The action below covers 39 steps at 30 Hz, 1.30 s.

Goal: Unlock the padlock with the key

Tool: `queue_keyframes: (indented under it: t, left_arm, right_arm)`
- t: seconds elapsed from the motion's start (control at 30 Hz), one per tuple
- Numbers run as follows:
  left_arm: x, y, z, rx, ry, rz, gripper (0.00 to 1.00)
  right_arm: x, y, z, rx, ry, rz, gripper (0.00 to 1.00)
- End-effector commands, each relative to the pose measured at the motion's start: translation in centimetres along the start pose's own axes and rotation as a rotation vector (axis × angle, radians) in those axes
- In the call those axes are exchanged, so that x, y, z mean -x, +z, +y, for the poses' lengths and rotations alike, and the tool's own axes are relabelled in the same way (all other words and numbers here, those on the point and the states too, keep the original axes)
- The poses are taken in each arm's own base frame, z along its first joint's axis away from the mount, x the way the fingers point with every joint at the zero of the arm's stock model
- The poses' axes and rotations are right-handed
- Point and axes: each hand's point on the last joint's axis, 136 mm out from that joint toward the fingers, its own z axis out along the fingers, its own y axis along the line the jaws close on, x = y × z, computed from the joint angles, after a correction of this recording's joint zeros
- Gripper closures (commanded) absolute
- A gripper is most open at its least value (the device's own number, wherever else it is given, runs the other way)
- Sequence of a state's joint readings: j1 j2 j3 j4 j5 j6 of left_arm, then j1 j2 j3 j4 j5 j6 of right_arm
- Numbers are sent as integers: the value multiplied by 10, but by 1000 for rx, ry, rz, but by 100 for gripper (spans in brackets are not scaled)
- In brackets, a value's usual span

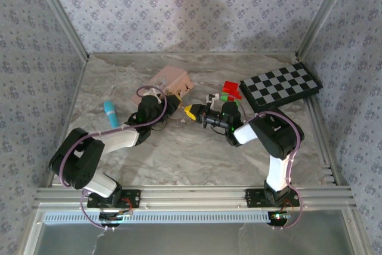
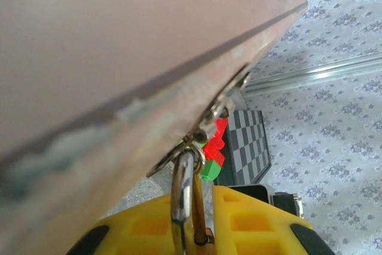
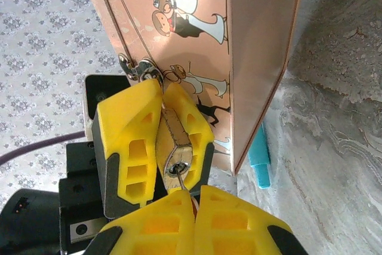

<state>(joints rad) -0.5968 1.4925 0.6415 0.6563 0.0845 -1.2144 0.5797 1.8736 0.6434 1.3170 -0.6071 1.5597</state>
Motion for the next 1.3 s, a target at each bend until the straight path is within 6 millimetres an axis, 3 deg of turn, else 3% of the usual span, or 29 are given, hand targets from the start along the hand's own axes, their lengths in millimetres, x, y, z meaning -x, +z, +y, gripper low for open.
queue_keyframes:
  t: [0.0,0.53,0.73,0.87,1.27]
  left_arm:
    - [-45,-3,-35,-134,16,190,100]
    - [-39,-1,-38,-98,-56,212,100]
    - [-40,4,-37,-107,-63,227,100]
    - [-43,6,-37,-113,-61,241,100]
    - [-51,8,-35,-143,-6,249,100]
  right_arm:
    - [18,10,37,111,-59,-33,100]
    - [4,14,41,-31,-535,35,100]
    - [-2,11,45,-71,-636,47,100]
    - [2,13,45,-68,-591,29,100]
    - [14,22,66,126,-147,-47,100]
